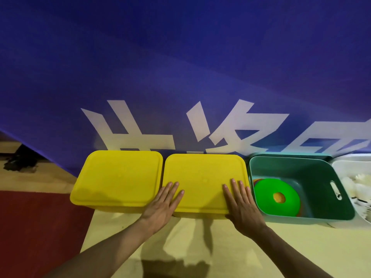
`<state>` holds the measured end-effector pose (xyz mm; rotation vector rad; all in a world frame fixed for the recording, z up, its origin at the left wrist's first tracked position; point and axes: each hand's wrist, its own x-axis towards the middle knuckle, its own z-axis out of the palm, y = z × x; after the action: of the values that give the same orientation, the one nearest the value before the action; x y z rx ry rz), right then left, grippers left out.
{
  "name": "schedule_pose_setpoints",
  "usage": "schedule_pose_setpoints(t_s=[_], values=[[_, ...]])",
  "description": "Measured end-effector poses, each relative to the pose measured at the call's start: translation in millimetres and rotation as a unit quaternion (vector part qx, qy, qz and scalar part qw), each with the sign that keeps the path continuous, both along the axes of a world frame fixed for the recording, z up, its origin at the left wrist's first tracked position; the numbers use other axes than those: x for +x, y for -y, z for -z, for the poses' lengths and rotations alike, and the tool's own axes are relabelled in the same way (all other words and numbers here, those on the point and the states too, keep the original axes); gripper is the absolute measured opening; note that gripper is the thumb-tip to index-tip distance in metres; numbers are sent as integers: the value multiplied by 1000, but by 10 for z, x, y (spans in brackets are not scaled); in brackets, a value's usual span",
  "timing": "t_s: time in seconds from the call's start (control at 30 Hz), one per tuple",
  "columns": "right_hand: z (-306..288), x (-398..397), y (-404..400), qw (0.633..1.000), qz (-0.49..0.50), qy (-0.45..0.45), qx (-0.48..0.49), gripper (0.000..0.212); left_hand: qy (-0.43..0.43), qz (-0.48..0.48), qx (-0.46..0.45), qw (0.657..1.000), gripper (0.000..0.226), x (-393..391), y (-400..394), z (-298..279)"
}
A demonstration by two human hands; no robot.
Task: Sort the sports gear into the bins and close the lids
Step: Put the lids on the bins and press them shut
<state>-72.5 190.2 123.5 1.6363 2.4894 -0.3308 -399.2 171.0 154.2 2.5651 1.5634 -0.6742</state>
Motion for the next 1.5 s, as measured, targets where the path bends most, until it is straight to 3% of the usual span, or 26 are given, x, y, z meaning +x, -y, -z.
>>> schedule_pose_setpoints(t_s=[0.17, 0.27, 0.37, 0.43, 0.57, 0.87, 1.1, 1.2, 1.3, 1.4, 1.5], values=[[36, -3, -20, 1000, -8, 2, -10, 116, -23, -10, -32, 999, 85, -7, -43, -2], [-47, 21, -112, 997, -33, 37, -55, 125, -1, -13, -110, 994, 85, 0, -236, -163], [-248, 1, -316, 993, -42, 39, -106, 127, 15, -14, -112, 993, 103, -11, -644, -406], [-368, -25, -480, 993, -47, 47, -102, 132, -1, -23, -81, 996, 119, -63, -924, -511], [-445, -52, -752, 985, -33, 86, -145, 145, -54, -71, -105, 990, 144, -165, -1274, -479], [-324, -114, -848, 982, 2, 87, -165, 152, -82, -49, -148, 984, 144, -193, -1501, -339], [-390, -230, -966, 970, -31, 164, -176, 149, -137, -62, -152, 977, 149, -9, -1583, -378], [-391, -150, -899, 978, 1, 96, -184, 150, -145, -80, -143, 976, 146, 58, -1531, -405], [-463, -24, -736, 986, 16, 23, -163, 138, -151, -107, -142, 972, 138, 147, -1431, -451], [-588, 91, -539, 986, 67, -69, -139, 103, -97, -111, -117, 982, 118, 314, -1350, -546], [-757, 386, -394, 983, 137, -97, -69, 64, -4, -106, -130, 986, 97, 581, -1280, -708]])
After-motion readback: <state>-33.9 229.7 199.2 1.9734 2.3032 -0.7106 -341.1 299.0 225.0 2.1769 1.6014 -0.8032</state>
